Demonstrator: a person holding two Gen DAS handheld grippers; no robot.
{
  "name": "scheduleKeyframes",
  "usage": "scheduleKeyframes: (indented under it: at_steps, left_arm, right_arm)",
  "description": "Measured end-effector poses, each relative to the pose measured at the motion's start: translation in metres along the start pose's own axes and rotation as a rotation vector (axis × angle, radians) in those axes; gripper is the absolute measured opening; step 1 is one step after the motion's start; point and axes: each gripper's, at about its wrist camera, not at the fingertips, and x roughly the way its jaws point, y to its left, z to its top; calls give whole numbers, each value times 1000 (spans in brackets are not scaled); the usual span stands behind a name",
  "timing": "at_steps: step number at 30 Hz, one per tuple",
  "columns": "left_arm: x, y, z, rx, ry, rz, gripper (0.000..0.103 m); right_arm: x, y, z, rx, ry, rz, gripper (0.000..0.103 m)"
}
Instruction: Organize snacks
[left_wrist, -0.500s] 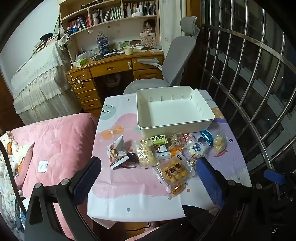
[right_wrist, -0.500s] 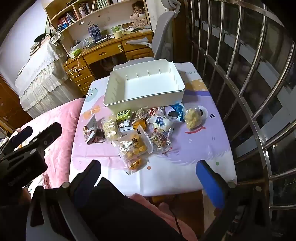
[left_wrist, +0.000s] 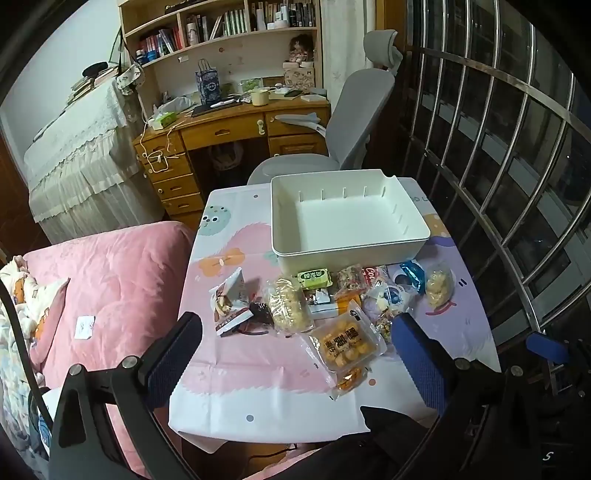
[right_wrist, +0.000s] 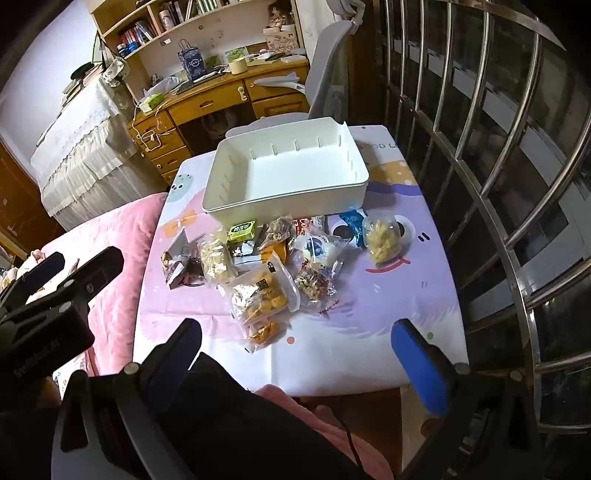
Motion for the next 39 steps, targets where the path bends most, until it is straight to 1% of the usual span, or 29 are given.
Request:
scheduleKeyframes:
  at_steps: [11, 17, 25, 30, 37, 39]
  left_arm:
    - [2, -8, 1, -25, 13, 8, 102]
    - [-5, -21, -3, -35, 13, 38, 102]
    - [-10, -24, -9, -94, 38, 60, 102]
    - [-12, -29, -16, -123, 60, 76, 102]
    - [-20, -31, -21, -166, 52, 102, 102]
    - [-22, -29, -21, -184, 48, 95, 102]
  right_arm:
    - [-3, -3, 4, -34, 15, 14, 103]
    - [-5, -9, 2, -47, 21, 24, 103]
    - [-12, -20, 4, -99, 9, 54, 103]
    - [-15, -26, 5, -140, 3, 87, 103]
    - [-15, -32, 6, -175, 10, 131, 103]
    - [-15, -33, 7, -181, 9, 143, 103]
